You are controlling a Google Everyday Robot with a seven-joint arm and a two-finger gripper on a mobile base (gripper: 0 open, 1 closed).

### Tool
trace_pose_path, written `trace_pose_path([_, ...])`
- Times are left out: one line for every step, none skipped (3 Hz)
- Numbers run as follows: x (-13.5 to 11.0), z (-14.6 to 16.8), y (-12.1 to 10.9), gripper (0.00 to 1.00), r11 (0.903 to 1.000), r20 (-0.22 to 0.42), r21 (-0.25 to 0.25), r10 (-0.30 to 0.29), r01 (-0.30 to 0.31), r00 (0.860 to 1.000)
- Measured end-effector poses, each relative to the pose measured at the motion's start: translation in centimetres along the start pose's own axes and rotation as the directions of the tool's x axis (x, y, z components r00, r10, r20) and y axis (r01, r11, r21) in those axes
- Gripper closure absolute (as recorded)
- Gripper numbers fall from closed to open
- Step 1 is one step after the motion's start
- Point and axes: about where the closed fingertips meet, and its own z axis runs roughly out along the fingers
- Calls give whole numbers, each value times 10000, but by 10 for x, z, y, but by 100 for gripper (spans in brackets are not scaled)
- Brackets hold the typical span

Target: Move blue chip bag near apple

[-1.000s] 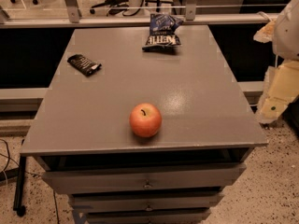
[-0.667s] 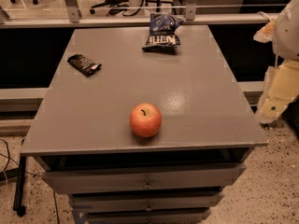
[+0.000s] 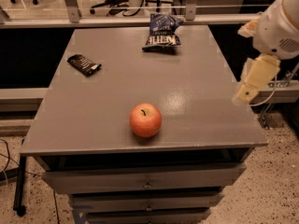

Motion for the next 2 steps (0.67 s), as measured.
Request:
trace_pose_path([-25,44,-62,0,9978,1510,537,302,-387,9881])
trace_pose_path([-57,85,-132,0,9916,3105,940,556,-888,9489])
